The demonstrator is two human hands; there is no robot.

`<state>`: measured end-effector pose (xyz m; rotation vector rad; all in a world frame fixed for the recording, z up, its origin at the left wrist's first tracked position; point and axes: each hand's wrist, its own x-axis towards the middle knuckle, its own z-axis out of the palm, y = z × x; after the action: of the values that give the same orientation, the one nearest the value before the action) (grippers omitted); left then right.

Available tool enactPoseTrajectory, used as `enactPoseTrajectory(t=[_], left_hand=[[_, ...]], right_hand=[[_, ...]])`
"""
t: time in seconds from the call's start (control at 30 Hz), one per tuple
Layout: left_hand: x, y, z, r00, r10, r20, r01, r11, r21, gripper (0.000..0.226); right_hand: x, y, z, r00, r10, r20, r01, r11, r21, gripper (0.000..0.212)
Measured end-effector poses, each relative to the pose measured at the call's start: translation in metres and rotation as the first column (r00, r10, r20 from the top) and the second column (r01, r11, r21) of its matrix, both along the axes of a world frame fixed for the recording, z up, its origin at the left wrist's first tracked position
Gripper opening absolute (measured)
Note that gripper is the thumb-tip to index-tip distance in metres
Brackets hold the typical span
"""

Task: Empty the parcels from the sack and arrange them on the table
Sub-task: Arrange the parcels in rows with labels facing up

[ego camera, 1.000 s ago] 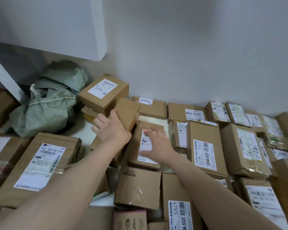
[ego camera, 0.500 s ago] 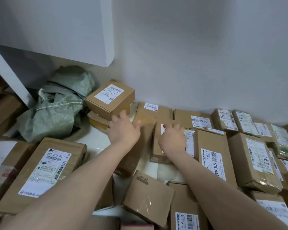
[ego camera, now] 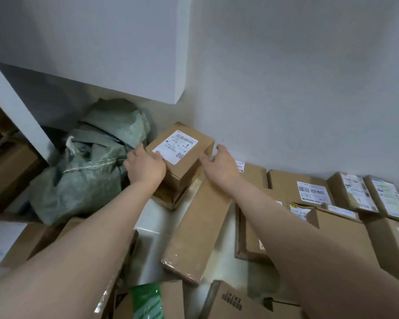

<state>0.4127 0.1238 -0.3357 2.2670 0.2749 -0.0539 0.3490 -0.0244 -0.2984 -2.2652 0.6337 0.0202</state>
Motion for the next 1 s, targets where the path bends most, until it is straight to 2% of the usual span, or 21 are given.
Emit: enactPoseTrajectory(t=[0.07,0.1,0.2,0.23,0.33,0.37,0.4,0.47,0.5,0.6,0.73,0.83,0.93,1.0], left_hand=[[-0.001,0.005,-0.005,0.997,0.062,0.044,-0.057,0.992,-0.109,0.042],[-0.003,0.006,-0.007,0.995,0.078,0.066,-0.068,0.987,-0.143,0.039],[-0.006,0.006,-0.012,0.993,0.016,0.12,0.009,0.978,-0.206,0.039],[-0.007,0.004,-0.013,0.992,-0.022,0.127,0.049,0.975,-0.219,0.039],[-0.009,0.002,-0.02,0.989,-0.059,0.138,0.089,0.971,-0.223,0.043],[-0.01,0.002,-0.024,0.99,-0.057,0.126,0.083,0.975,-0.208,0.049],[-0.011,0.002,-0.028,0.995,-0.06,0.085,0.074,0.983,-0.169,0.056],[-0.015,0.002,-0.036,0.991,-0.109,-0.078,0.11,0.994,0.011,0.065],[-0.017,0.0,-0.038,0.977,-0.138,-0.162,0.15,0.987,0.065,0.069],[-0.022,-0.005,-0.042,0.938,-0.195,-0.285,0.212,0.977,0.03,0.091],[-0.027,-0.007,-0.048,0.888,-0.23,-0.398,0.295,0.949,0.11,0.131],[-0.031,-0.017,-0.051,0.928,-0.155,-0.338,0.192,0.978,0.078,0.126],[-0.027,-0.026,-0.053,0.96,-0.073,-0.27,0.055,0.996,-0.071,0.118],[-0.023,-0.026,-0.053,0.962,-0.095,-0.257,0.055,0.986,-0.156,0.109]], right_hand=[[0.015,-0.001,0.004,0.989,-0.062,-0.135,0.082,0.986,0.143,0.062],[0.02,-0.002,0.003,0.984,-0.06,-0.168,0.089,0.982,0.166,0.063],[0.021,-0.01,-0.01,0.972,-0.066,-0.227,0.123,0.961,0.247,0.08],[0.02,-0.014,-0.015,0.963,-0.108,-0.247,0.191,0.92,0.341,0.079],[0.015,-0.031,-0.024,0.942,-0.242,-0.233,0.335,0.735,0.589,0.042],[0.014,-0.034,-0.024,0.926,-0.306,-0.22,0.375,0.689,0.621,0.041],[0.013,-0.036,-0.024,0.905,-0.371,-0.207,0.412,0.646,0.643,0.049],[0.011,-0.039,-0.027,0.867,-0.46,-0.191,0.46,0.594,0.66,0.064],[0.008,-0.038,-0.027,0.858,-0.483,-0.174,0.465,0.586,0.663,0.062],[0.0,-0.04,-0.027,0.844,-0.511,-0.162,0.473,0.57,0.671,0.052],[0.0,-0.042,-0.028,0.839,-0.516,-0.173,0.481,0.554,0.679,0.046],[0.001,-0.039,-0.027,0.835,-0.517,-0.187,0.498,0.569,0.654,0.045],[0.001,-0.037,-0.026,0.844,-0.503,-0.186,0.493,0.593,0.636,0.044],[0.001,-0.037,-0.028,0.853,-0.487,-0.187,0.487,0.615,0.62,0.043]])
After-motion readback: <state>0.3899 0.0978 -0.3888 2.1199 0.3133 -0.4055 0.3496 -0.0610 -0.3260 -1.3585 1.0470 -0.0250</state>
